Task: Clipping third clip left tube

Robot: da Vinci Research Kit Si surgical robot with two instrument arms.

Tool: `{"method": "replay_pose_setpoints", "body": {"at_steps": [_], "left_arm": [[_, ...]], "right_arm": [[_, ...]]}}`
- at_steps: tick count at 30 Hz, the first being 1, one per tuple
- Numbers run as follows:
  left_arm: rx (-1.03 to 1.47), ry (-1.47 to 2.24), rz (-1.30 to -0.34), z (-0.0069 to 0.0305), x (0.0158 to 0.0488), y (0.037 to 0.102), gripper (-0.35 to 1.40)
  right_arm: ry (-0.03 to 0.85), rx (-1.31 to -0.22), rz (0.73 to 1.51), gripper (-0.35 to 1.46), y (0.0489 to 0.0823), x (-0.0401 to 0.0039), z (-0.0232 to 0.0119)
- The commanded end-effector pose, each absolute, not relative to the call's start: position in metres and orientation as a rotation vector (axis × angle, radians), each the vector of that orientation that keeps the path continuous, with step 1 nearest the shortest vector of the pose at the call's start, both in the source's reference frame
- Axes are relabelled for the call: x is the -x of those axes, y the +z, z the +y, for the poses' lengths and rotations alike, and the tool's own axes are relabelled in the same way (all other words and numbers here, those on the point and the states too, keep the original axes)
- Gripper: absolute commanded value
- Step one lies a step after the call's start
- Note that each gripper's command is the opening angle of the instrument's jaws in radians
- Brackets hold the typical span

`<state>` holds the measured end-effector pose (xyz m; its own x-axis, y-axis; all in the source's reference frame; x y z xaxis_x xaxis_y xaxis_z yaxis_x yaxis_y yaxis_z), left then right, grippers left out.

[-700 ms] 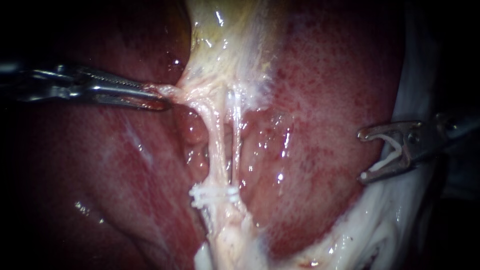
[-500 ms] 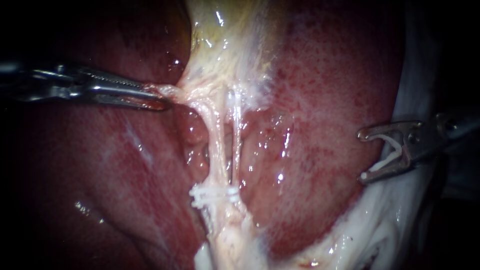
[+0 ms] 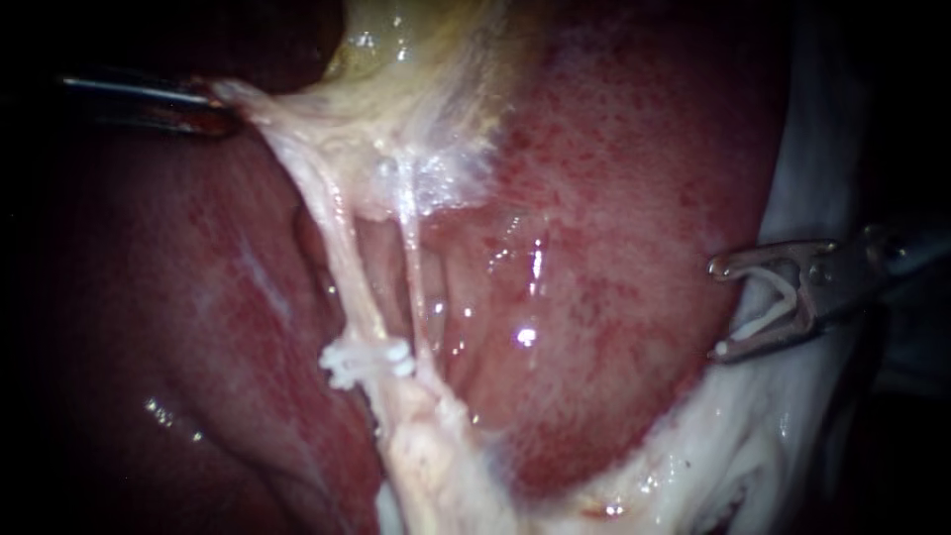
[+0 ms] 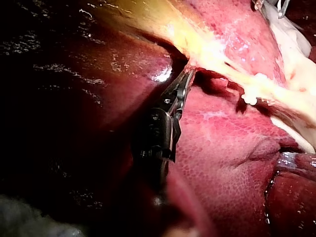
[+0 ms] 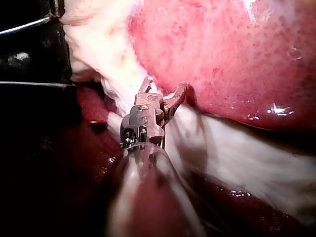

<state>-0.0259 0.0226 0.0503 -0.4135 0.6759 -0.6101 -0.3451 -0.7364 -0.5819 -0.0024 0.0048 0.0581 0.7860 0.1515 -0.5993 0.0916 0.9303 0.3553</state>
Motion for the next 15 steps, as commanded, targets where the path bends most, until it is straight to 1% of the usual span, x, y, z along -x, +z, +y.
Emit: {"method": "replay_pose_setpoints", "body": {"at_steps": [1,3,4,7,8,13,15], "left_arm": [[1.168,2.162,-0.486,0.0223,0.0261,0.0505,-0.35],[1.167,2.162,-0.48,0.0219,0.0264,0.0507,-0.35],[1.167,2.162,-0.481,0.0218,0.0266,0.0508,-0.35],[1.17,2.163,-0.485,0.0214,0.0269,0.0511,-0.35],[1.17,2.164,-0.487,0.0213,0.027,0.0512,-0.35],[1.172,2.164,-0.49,0.0211,0.0273,0.0514,-0.35],[1.172,2.164,-0.49,0.0211,0.0273,0.0514,-0.35]], "right_arm": [[0.036,-0.382,0.673,0.48,0.0578,0.0021,0.0048],[0.057,-0.382,0.717,0.48,0.0572,0.0015,0.0049],[0.072,-0.389,0.758,0.48,0.0568,0.0009,0.005],[0.083,-0.44,0.842,0.49,0.0558,-0.001,0.0051],[0.103,-0.465,0.873,0.49,0.0555,-0.002,0.005],[0.185,-0.51,0.986,0.5,0.0545,-0.0068,0.0045],[0.233,-0.535,1.029,0.5,0.0541,-0.0088,0.0044]]}}
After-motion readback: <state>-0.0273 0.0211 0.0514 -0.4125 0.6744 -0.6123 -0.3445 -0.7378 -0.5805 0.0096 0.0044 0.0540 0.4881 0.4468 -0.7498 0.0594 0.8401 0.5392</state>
